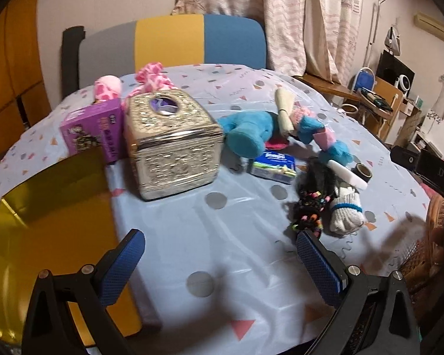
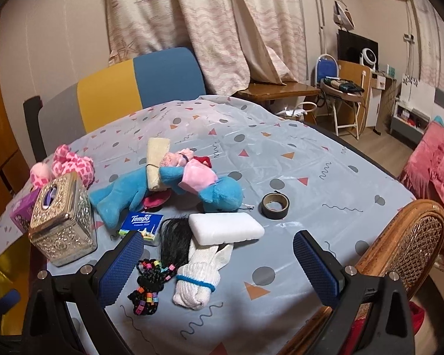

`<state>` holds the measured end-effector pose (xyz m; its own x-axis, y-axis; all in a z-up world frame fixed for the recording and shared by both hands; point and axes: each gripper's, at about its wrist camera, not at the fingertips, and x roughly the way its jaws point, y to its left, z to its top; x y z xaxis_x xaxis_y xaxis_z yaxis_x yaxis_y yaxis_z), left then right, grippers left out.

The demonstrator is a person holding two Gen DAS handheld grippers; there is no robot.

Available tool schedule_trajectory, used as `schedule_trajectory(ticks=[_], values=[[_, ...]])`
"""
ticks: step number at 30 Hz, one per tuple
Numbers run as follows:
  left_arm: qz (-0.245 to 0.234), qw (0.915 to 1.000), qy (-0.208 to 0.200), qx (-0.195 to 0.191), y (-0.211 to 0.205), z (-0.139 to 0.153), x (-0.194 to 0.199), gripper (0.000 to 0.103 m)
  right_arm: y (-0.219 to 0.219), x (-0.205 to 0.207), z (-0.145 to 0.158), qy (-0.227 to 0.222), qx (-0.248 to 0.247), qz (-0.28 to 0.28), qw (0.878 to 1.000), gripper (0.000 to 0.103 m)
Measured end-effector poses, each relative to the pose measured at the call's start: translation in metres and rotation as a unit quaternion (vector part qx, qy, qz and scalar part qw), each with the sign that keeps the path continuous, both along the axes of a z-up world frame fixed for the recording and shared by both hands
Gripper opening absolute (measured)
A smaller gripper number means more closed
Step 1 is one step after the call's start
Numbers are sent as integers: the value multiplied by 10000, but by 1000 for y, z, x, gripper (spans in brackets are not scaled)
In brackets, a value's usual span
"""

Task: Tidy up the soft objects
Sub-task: 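Grasp the black beaded hair braid with the left gripper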

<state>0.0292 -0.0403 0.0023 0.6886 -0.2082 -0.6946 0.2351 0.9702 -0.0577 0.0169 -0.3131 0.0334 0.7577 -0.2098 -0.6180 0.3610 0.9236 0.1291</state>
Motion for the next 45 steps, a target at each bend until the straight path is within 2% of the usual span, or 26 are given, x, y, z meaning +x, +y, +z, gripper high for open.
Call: schedule_trajectory(ticks=[3, 8, 10, 13, 16, 20, 23, 25, 26, 29, 32, 36, 38, 40, 41, 43, 45], values=[[-169, 9998, 76, -125, -10, -2, 9, 102, -10, 0, -3, 32, 202, -82, 9998, 103], [-501, 9976, 460, -114, -35, -13, 31, 94, -25, 0, -8, -21, 733, -112, 9972, 103], [-648, 9956, 649, -206, -47, -19, 39, 80, -26, 0, -11, -27, 850, -72, 9963, 103], [-1021, 9912, 831, -102, -74, -28, 49, 67, -26, -1, -12, -98, 962, 2, 9953, 103], [-1301, 9847, 1156, -6, -100, -45, 67, 64, -29, -1, -15, -143, 1137, 37, 9934, 103], [-1587, 9802, 1175, 158, -125, -57, 81, 64, -33, 0, -17, -156, 1313, 58, 9912, 103], [-1816, 9751, 1262, 190, -140, -69, 91, 42, -33, 2, -18, -123, 1353, 95, 9907, 103], [-1885, 9725, 1353, 183, -145, -79, 98, 35, -32, 3, -18, -89, 1349, 123, 9907, 103], [-1883, 9750, 1161, 235, -144, -80, 97, 34, -32, 4, -19, -74, 1358, 128, 9906, 103], [-1784, 9770, 1168, 68, -132, -80, 97, 34, -33, 6, -20, 8, 1377, 136, 9904, 101], [-1450, 9826, 1159, -37, -107, -77, 89, 34, -35, 12, -23, 192, 1413, 137, 9897, 99], [-1222, 9868, 1059, 49, -76, -78, 68, 35, -45, 24, -26, 570, 1487, 32, 9872, 91], [-1168, 9880, 1006, 125, -66, -78, 59, 35, -58, 33, -27, 752, 1684, -116, 9828, 82], [-1116, 9884, 1022, 91, -58, -79, 52, 35, -75, 45, -27, 902, 1884, -356, 9773, 81], [-1103, 9887, 1013, 66, -56, -80, 50, 35, -83, 53, -26, 992, 1789, -465, 9777, 77], [-1091, 9892, 978, 43, -51, -81, 47, 35, -98, 78, -25, 1317, 1288, -729, 9802, 68], [-1089, 9897, 932, 31, -48, -82, 44, 35, -110, 100, -32, 1663, 1079, -773, 9771, 67]])
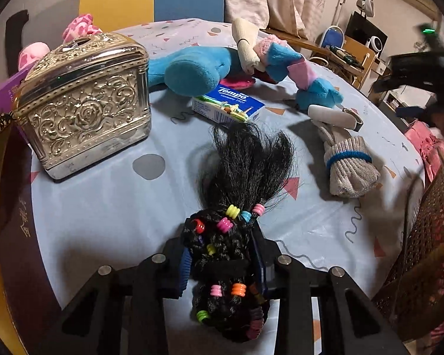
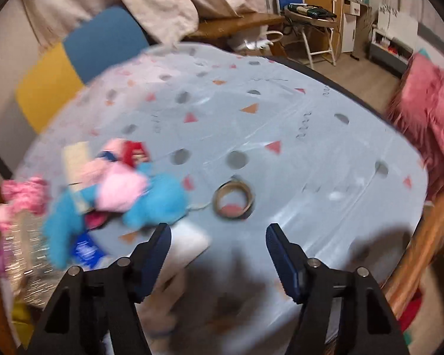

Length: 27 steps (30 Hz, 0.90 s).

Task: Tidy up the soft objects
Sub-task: 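Grasp the black beaded hair braid with the left gripper, then drop the braid into the gold tray while the right gripper grasps the tape roll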

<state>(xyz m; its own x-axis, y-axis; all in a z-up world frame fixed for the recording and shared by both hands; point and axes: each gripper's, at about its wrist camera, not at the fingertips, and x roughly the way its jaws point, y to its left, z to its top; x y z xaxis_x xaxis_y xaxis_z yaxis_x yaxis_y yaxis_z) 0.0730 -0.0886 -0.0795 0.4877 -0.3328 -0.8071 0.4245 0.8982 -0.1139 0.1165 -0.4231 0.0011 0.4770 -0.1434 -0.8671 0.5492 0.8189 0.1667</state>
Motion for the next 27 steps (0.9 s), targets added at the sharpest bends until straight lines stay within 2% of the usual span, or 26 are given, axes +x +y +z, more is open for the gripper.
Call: schedule_trajectory(ticks=[2, 4, 9, 10, 11, 12, 18, 21, 27], values=[[8, 10000, -30, -23, 0, 0, -1, 35, -16, 19, -16, 397, -37, -15, 9992, 67], [15, 10000, -14, -65, -1, -1, 1, 35, -30, 34, -33, 677, 134, -102, 9976, 67], [43, 9999, -16, -103, 0, 0, 1, 35, -42, 57, -59, 901, 129, -244, 9955, 67], [41, 9999, -28, -88, 0, 0, 1, 35, -41, 61, -65, 970, 110, -173, 9951, 64], [44, 9999, -32, -86, 0, 0, 0, 35, -38, 64, -73, 1079, 24, -70, 9941, 49], [47, 9999, -37, -87, 0, 0, 1, 35, -37, 65, -82, 1243, 13, -40, 9922, 50], [46, 10000, -50, -60, -2, 3, 1, 33, -38, 67, -83, 1235, -36, 42, 9923, 49], [67, 9995, 19, -301, 3, 12, 0, 33, -39, 67, -84, 1221, -69, 58, 9925, 49], [326, 9949, -435, -847, 33, 67, -13, 34, -31, 67, -84, 1247, -224, 150, 9918, 49]])
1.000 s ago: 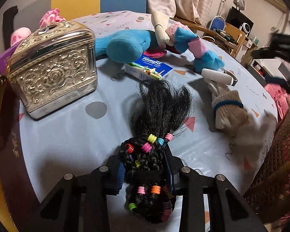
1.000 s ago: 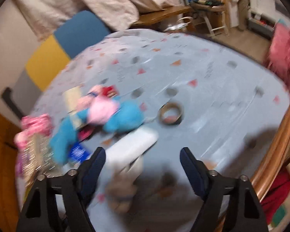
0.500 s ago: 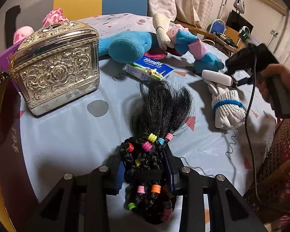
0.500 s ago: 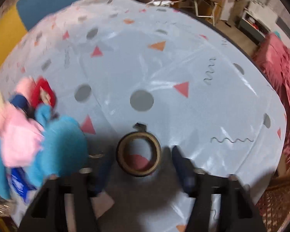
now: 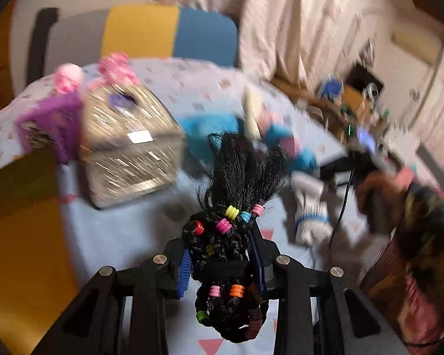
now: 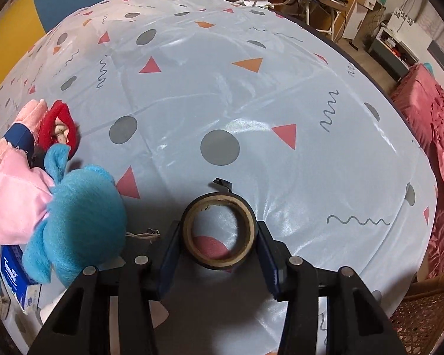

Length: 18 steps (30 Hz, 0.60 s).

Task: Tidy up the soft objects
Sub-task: 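Drop the braid into the gold tray while the right gripper grasps the tape roll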

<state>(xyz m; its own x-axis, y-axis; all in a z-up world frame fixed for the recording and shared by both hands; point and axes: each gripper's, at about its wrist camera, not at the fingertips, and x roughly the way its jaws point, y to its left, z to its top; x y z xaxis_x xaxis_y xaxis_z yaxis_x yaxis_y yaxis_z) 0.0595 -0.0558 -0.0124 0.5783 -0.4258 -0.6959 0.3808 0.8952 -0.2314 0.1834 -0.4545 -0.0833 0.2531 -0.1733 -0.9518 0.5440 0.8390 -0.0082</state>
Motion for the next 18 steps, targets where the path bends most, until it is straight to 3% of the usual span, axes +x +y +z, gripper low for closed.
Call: schedule_trajectory(ticks=[4, 8, 11, 14, 18], values=[[671, 9966, -301, -379, 50, 39, -8, 34, 5, 1, 0, 18, -104, 69, 9999, 49], [1819, 9816, -330, -485, 115, 53, -6, 34, 9, 0, 1, 19, -143, 102, 9998, 49], [2730, 9611, -13, -421, 163, 40, 8, 34, 12, -1, 3, 22, -166, 117, 9998, 49], [3147, 9466, 491, -502, 191, 15, 25, 34, 10, 1, 2, 25, -179, 139, 9997, 49], [3283, 9400, 818, -427, 195, -8, 50, 36, 11, 2, 1, 35, -213, 161, 9996, 49]])
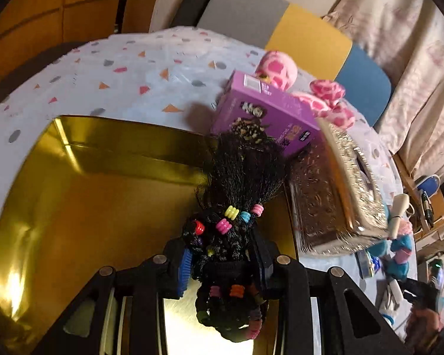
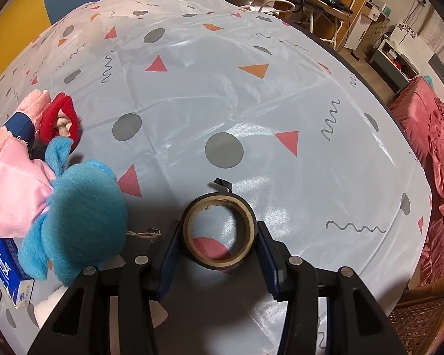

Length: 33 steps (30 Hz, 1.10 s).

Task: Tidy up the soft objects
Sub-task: 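Drop the braid into the gold tray while the right gripper grasps the tape roll, then carry the tape roll over the gold tray and release it with the right gripper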

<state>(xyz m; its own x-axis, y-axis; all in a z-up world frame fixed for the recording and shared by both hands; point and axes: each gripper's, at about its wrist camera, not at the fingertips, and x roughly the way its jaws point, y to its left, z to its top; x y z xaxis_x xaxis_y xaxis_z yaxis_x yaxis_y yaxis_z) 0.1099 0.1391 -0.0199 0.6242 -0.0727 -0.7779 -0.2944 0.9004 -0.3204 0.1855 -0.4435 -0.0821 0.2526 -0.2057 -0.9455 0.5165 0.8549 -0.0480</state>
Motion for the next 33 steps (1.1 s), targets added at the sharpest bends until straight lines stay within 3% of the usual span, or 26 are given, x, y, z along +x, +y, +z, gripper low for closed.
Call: schedule_trajectory(ticks=[3, 8, 18, 23, 25, 33], values=[[14, 9999, 161, 27, -6, -14, 19, 38, 1, 0, 0, 2, -6, 7, 10000, 49], [-218, 9990, 364, -132, -13, -23, 45, 54, 1, 0, 0, 6, -21, 23, 10000, 49], [-178, 9992, -31, 361, -11, -2, -1, 55, 2, -1, 8, -119, -116, -16, 9999, 48], [-128, 9973, -273, 663, -15, 16, -30, 58, 6, -6, 26, -510, -310, -40, 9982, 48], [-156, 9962, -388, 760, -17, 21, -36, 64, 9, -8, 37, -785, -385, 17, 9962, 48], [-345, 9897, -775, 1151, -27, 43, -60, 70, 45, -29, 86, -1962, -628, 542, 9770, 48]])
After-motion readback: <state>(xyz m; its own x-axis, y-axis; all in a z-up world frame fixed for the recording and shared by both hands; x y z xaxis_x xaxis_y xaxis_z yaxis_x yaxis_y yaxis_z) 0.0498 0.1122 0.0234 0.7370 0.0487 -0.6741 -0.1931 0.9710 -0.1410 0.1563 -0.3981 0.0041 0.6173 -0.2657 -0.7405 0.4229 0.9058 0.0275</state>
